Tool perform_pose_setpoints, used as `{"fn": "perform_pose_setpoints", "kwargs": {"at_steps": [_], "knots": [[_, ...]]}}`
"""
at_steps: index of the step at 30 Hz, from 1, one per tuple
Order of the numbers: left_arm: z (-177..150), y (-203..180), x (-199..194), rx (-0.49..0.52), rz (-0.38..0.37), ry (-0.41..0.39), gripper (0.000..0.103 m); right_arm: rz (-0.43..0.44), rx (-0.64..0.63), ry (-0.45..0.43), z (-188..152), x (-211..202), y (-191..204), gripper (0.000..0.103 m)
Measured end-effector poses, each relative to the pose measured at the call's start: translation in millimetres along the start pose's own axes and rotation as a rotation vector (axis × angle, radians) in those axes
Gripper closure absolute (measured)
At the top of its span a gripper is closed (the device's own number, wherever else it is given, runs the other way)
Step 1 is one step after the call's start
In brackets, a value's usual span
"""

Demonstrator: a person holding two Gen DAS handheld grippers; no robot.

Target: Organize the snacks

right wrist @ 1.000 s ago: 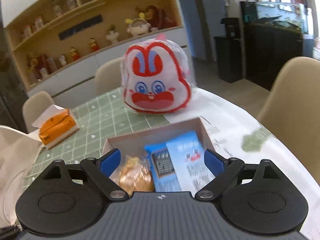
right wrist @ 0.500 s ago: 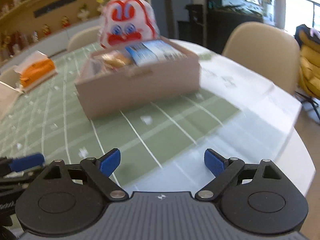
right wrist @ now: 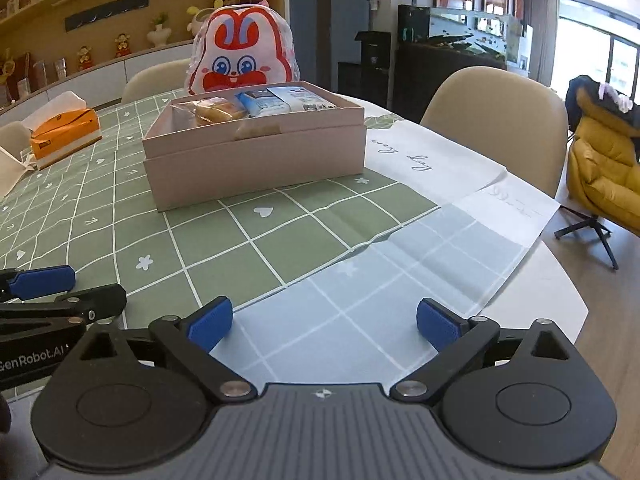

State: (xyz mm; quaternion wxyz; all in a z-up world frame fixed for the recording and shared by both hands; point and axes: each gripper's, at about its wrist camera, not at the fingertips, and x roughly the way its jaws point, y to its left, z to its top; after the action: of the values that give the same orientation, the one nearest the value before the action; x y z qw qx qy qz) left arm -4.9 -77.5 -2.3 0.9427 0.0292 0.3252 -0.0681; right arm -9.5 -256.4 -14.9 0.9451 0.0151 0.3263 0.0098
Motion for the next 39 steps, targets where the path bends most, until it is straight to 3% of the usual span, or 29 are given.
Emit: {"fn": "perform_pose_setpoints", "kwargs": {"at_steps": [39], "knots": [[0.6, -6.2, 0.2, -0.008, 0.011, 0.001, 0.042, 0.002, 0.000, -0.004, -1.0, 0.8, 0.8, 0.003]]}}
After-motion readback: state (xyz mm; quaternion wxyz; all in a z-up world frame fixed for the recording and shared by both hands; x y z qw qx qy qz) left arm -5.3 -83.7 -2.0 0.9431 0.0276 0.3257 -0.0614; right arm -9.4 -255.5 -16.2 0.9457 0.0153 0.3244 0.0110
